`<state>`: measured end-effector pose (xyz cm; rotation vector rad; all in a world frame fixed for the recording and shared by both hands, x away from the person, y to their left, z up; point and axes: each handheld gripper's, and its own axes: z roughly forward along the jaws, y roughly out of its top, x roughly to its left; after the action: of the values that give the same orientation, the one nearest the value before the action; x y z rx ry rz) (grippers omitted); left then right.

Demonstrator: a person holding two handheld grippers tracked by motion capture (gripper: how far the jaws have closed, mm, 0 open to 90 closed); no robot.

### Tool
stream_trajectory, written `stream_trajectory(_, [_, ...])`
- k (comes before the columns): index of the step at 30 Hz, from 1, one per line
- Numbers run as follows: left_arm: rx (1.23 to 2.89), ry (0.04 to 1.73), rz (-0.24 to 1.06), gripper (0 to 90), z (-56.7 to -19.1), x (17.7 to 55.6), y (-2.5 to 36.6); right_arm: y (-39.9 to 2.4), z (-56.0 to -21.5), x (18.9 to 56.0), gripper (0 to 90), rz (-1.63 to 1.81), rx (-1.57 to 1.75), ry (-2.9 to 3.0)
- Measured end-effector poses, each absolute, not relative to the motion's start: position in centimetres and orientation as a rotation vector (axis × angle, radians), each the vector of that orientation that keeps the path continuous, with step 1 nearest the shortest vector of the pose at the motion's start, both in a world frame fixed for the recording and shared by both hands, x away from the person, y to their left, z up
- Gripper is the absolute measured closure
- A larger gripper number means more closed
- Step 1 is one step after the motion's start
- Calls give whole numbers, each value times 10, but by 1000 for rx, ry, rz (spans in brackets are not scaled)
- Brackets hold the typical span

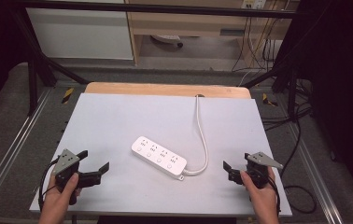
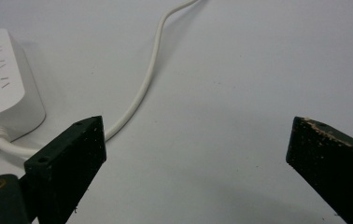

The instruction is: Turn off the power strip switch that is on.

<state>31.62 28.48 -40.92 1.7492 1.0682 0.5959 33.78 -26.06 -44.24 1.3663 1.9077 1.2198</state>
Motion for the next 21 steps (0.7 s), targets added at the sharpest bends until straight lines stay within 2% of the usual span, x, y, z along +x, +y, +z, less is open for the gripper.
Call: stream_trajectory(21, [1789,1050,599,47,-411,316,283,-263,-436,336,26,1226,1373,1910])
